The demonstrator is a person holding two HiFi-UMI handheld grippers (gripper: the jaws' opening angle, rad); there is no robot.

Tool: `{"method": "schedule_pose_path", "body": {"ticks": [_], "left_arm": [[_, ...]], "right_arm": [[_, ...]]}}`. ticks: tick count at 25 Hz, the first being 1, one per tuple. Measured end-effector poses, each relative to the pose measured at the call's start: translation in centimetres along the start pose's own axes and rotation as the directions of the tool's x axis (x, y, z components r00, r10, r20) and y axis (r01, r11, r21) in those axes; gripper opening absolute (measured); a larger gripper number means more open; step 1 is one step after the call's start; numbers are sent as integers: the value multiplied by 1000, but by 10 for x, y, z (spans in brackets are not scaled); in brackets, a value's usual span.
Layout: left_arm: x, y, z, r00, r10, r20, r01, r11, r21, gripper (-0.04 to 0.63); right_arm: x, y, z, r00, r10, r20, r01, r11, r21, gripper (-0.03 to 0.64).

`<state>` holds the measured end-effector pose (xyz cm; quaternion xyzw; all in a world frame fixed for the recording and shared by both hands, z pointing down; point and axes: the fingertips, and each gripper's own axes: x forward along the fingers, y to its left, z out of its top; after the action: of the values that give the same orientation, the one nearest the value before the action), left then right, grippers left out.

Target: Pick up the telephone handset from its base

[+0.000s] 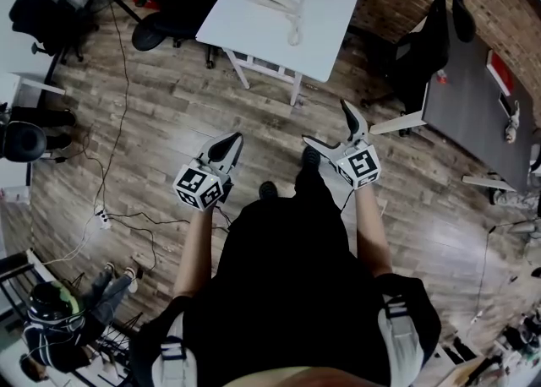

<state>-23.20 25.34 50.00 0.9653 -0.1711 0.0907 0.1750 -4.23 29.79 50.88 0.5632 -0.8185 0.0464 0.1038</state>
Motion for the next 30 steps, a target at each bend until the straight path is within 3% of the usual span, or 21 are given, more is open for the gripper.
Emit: {"method": "schedule_pose_path", "body": {"ticks": [30], "left_arm": [[129,35,60,983,176,46,-175,984,-31,18]], "right_arm": [[62,-161,7,989,144,-15,-144,990,13,545]]}}
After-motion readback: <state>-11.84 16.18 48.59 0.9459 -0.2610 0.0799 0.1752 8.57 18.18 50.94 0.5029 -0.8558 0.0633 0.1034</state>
